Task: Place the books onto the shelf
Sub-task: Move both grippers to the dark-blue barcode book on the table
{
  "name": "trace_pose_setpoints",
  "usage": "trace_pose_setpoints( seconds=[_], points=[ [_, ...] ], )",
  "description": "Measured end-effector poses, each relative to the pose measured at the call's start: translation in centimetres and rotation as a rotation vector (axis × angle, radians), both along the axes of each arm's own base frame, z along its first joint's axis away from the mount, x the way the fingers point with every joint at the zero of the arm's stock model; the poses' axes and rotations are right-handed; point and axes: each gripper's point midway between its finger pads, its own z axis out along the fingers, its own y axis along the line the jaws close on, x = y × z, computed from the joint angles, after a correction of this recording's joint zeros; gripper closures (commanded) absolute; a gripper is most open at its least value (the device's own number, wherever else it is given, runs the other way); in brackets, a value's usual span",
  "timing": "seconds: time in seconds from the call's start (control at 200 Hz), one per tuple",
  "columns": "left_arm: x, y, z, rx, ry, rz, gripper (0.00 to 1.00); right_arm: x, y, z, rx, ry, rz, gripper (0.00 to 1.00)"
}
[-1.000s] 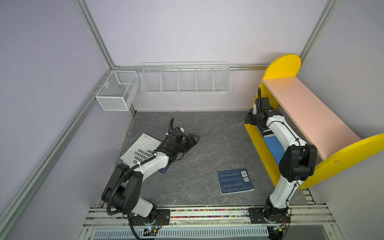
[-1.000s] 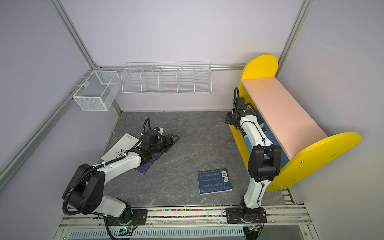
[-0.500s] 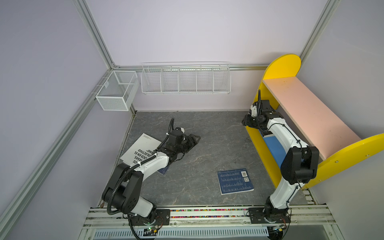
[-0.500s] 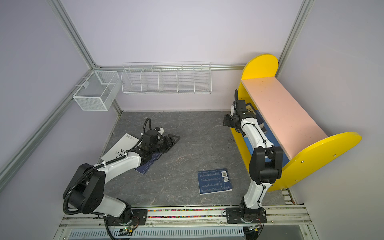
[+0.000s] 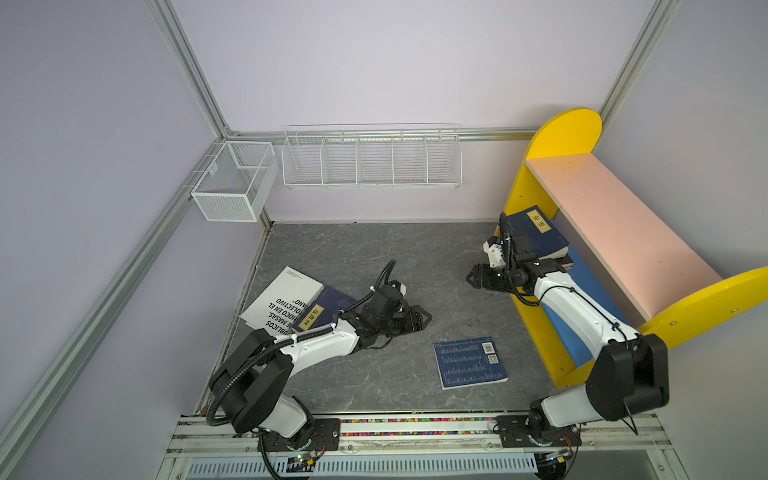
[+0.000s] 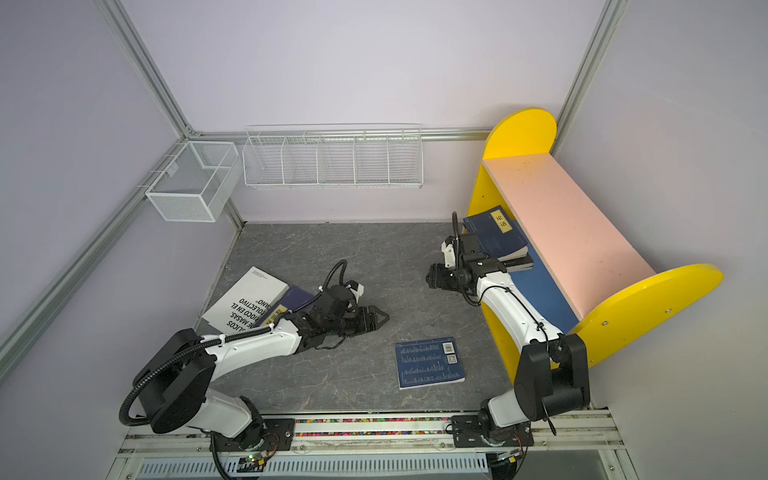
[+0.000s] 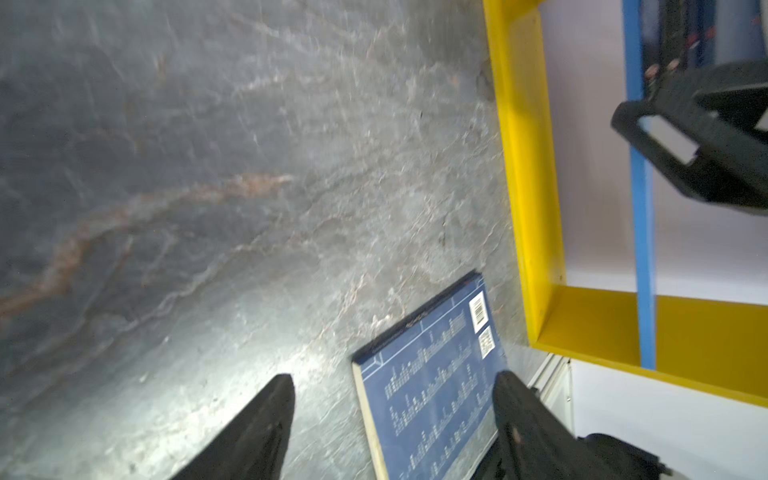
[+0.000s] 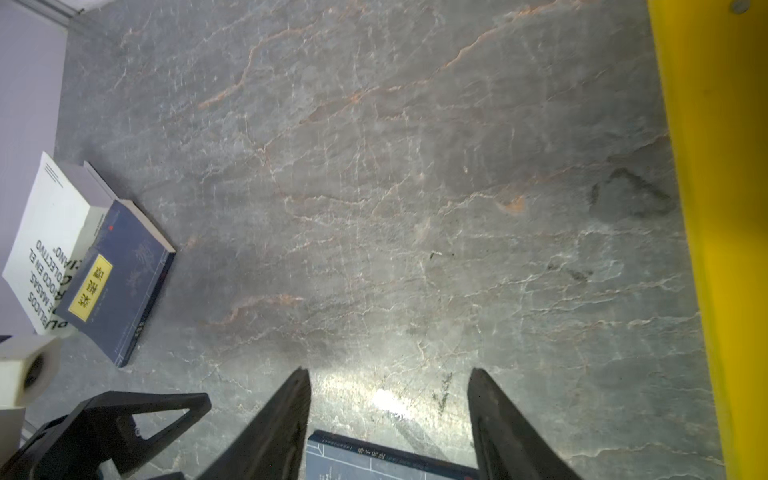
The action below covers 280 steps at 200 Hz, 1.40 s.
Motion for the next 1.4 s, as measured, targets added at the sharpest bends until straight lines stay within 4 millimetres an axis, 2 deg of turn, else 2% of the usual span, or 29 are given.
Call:
trace_pose_setpoints(
  seconds=[0.095, 0.24, 0.365, 0.53, 0.74, 0.87, 1.02, 1.115, 1.255, 1.4],
  points=[
    [-2.5, -0.7, -1.3, 0.05, 0.009, -0.038, 0.26, -2.4, -0.2, -1.8, -0.027, 0.043, 0.004, 0.36],
    [-5.9, -2.6, -3.4, 0.107, 0.029, -0.104, 0.29, -6.7, -2.4, -5.5, -0.092, 0.145, -0.037, 0.35],
    [-8.4, -3.6, -6.1, 0.171, 0.062, -0.135, 0.3, -10.3, -4.0, -7.2, -0.131, 0.201, -0.067, 0.33],
    [-9.6, -5.3, -5.8, 0.158, 0.066, -0.149, 0.3, -13.0, -5.4, -8.0, -0.145, 0.215, -0.126, 0.17],
    [-9.2, -6.7, -5.9, 0.158, 0.072, -0.15, 0.31, -15.5, -5.5, -11.3, -0.114, 0.318, -0.166, 0.18],
    [-9.0, -7.3, -5.9, 0.164, 0.072, -0.153, 0.31, -15.9, -4.6, -13.1, -0.063, 0.375, -0.168, 0.27],
    [-8.3, -6.8, -5.9, 0.204, 0.076, -0.141, 0.31, -14.4, -3.7, -12.8, -0.013, 0.332, -0.184, 0.3],
    [-7.0, -6.2, -5.9, 0.214, 0.078, -0.119, 0.31, -13.9, -3.1, -12.6, 0.012, 0.321, -0.186, 0.3],
    [-3.2, -4.9, -5.2, 0.197, 0.075, -0.052, 0.3, -12.2, -1.5, -11.5, 0.069, 0.31, -0.166, 0.3],
    [2.1, -3.1, -2.6, 0.158, 0.025, 0.04, 0.3, -9.2, 1.2, -10.4, 0.13, 0.298, -0.122, 0.32]
  ],
)
